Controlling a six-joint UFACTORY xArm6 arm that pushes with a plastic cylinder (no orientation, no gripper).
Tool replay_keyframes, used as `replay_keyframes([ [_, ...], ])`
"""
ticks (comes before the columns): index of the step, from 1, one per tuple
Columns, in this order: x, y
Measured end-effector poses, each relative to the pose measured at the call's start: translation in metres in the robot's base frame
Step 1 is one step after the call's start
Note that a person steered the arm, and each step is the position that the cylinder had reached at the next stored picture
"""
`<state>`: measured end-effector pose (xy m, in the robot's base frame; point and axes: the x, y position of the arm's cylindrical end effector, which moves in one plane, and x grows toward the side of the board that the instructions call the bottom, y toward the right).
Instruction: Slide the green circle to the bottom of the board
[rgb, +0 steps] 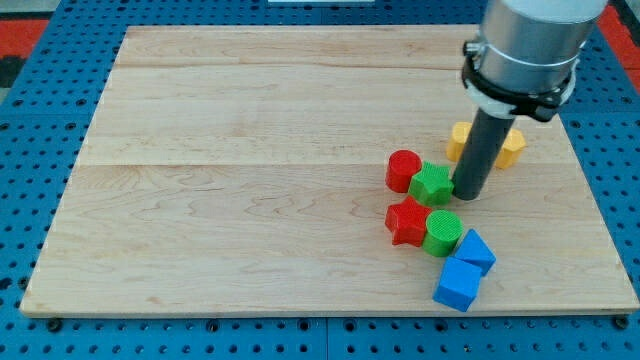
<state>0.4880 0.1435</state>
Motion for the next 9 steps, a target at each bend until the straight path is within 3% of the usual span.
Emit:
replay_keyframes([
  [2,-0.011,-0.163],
  [3,-0.015,-0.123],
  [4,-0.013,-0.022],
  [5,0.019,0.009],
  [6,0.061,-0.040],
  [7,0.064,-0.077],
  [9,0.080,-0.058],
])
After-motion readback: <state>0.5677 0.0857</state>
